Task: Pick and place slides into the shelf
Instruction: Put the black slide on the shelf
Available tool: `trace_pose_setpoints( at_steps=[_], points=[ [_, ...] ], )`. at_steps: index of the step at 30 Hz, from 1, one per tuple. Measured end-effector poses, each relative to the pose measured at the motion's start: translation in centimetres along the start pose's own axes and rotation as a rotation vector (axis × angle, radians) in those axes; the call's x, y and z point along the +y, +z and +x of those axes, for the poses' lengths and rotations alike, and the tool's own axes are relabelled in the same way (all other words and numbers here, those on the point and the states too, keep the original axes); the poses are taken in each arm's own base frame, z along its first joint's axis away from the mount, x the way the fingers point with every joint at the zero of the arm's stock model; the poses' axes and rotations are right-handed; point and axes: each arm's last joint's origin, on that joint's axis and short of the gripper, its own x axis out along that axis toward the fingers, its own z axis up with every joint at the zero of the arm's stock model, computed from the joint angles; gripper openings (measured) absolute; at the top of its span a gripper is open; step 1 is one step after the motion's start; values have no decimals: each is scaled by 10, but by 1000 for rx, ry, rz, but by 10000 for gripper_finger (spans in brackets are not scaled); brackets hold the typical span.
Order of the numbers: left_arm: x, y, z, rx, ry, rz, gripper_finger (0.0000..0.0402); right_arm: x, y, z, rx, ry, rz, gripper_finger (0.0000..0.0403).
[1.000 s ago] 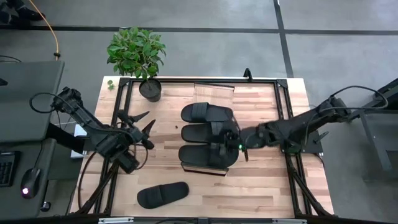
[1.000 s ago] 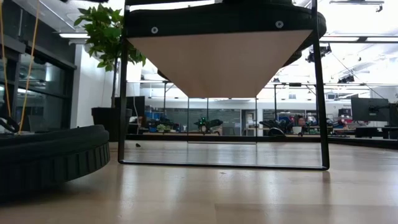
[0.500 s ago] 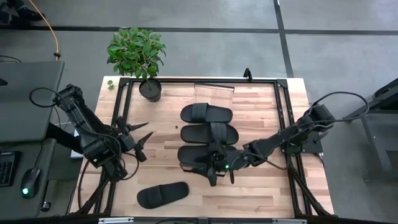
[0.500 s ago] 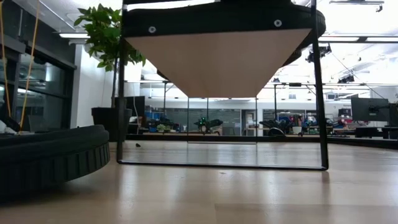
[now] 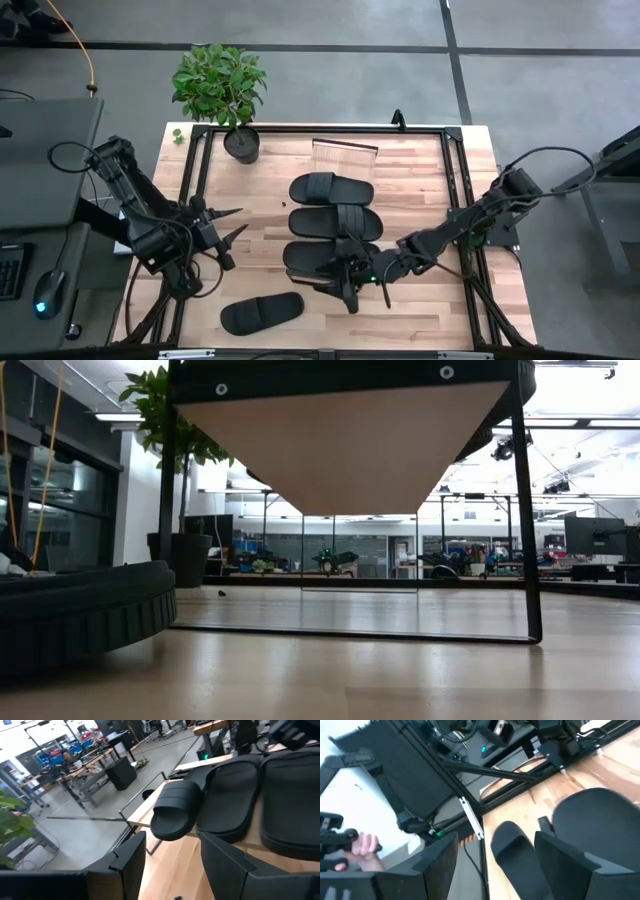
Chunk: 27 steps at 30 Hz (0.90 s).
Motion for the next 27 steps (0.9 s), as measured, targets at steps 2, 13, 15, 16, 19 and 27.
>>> trace_pose_setpoints(
  at_steps=[2,13,15,16,19,27],
  points=[
    [-2,0,-3,-8,-15,-7,172,-2,5,-5,8,-19,-19,255],
    [-25,7,-17,109,-283,-129,172,-18,40,-40,40,-204,-98,255],
    [-31,9,-22,123,-339,-173,172,-21,44,-46,47,-222,-117,255],
    [-34,10,-23,124,-361,-204,172,-22,47,-49,48,-229,-127,255],
    [-40,14,-30,133,-430,-293,172,-25,54,-56,55,-251,-146,255],
    [-55,9,-38,260,-510,-521,172,-42,62,-63,100,-343,-174,255]
  ],
)
